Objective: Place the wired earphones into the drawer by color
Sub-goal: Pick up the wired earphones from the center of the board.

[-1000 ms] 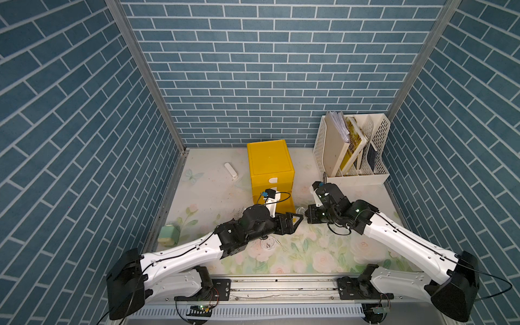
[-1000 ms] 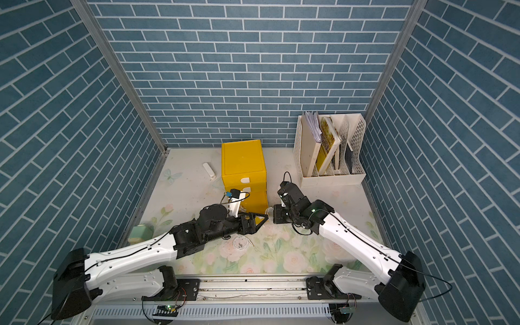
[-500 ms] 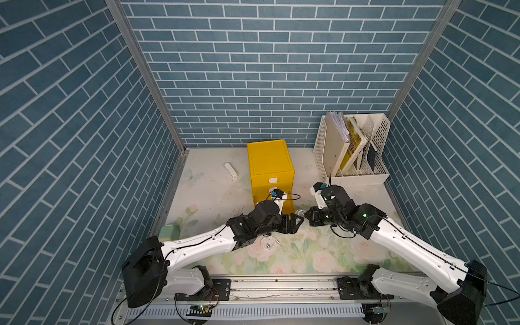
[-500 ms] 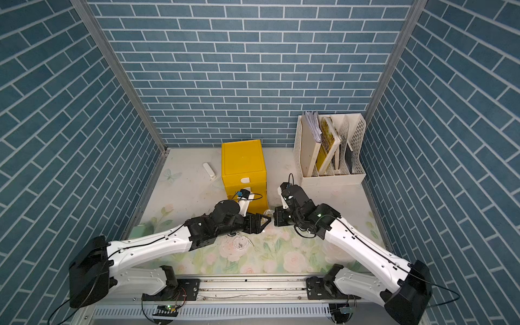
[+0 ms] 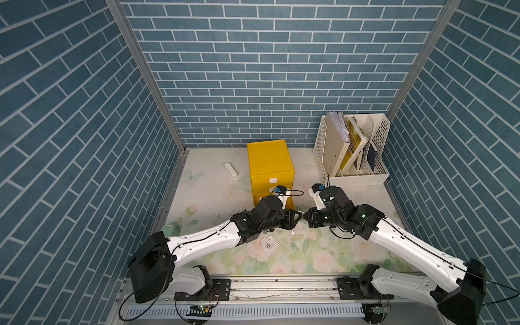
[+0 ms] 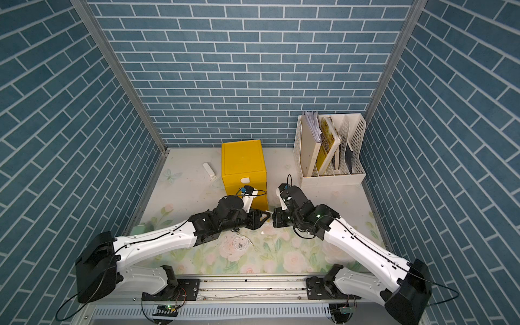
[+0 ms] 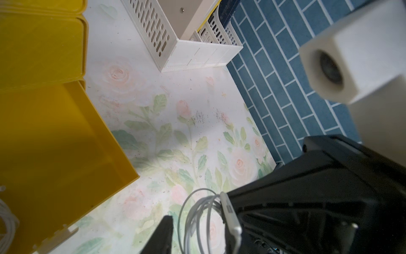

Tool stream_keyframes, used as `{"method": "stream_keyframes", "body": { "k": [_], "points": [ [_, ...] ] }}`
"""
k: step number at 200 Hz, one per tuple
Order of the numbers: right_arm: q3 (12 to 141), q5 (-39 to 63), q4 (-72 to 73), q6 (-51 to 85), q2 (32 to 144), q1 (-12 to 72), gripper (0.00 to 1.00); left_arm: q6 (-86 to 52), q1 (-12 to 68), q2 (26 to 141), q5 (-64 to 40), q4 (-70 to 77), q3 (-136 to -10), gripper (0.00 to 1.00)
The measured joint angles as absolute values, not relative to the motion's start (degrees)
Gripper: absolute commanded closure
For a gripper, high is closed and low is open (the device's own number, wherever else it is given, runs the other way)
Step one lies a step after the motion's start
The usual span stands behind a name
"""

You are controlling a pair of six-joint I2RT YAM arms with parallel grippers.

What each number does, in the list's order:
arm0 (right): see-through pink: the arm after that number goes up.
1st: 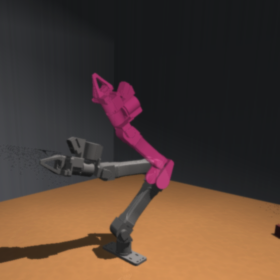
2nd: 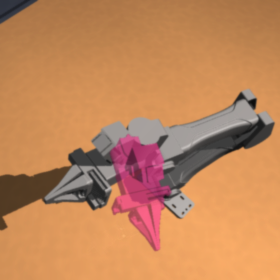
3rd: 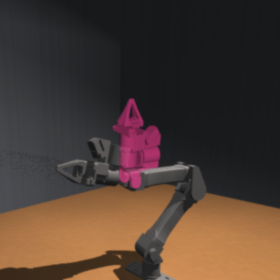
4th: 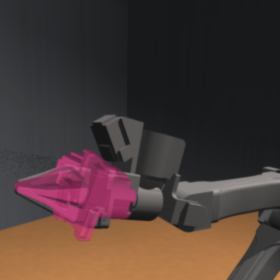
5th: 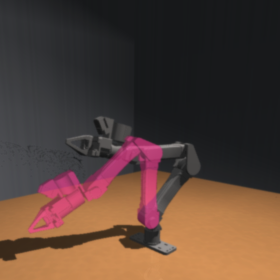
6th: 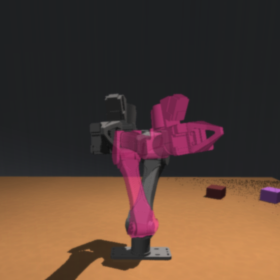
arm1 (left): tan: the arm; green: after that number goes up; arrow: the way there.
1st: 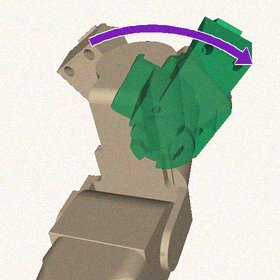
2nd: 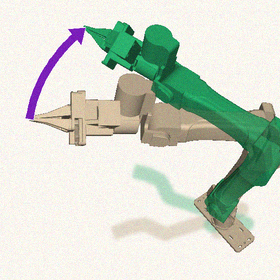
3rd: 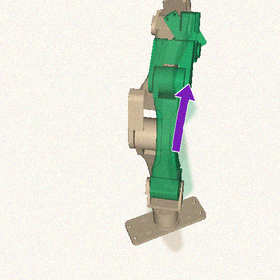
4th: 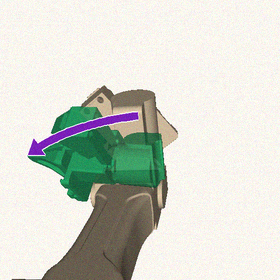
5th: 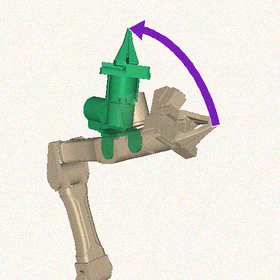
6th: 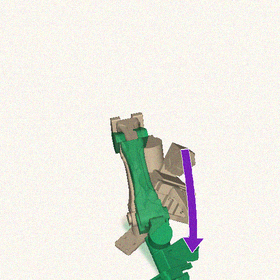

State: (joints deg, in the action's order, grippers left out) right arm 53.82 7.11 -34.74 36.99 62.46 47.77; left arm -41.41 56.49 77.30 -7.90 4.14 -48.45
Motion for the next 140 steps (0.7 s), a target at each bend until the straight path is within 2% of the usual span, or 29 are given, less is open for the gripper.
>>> {"method": "stream_keyframes", "body": {
  "k": [85, 140],
  "points": [
    [53.6, 7.1, -34.2, 37.0, 62.8, 47.9, 1.0, -41.5, 56.4, 78.6, -8.2, 4.1, -49.2, 0.84],
    [53.4, 7.1, -33.7, 36.9, 62.8, 47.9, 0.86, -41.6, 56.4, 78.6, -8.2, 4.1, -49.3, 0.86]
  ]
}}
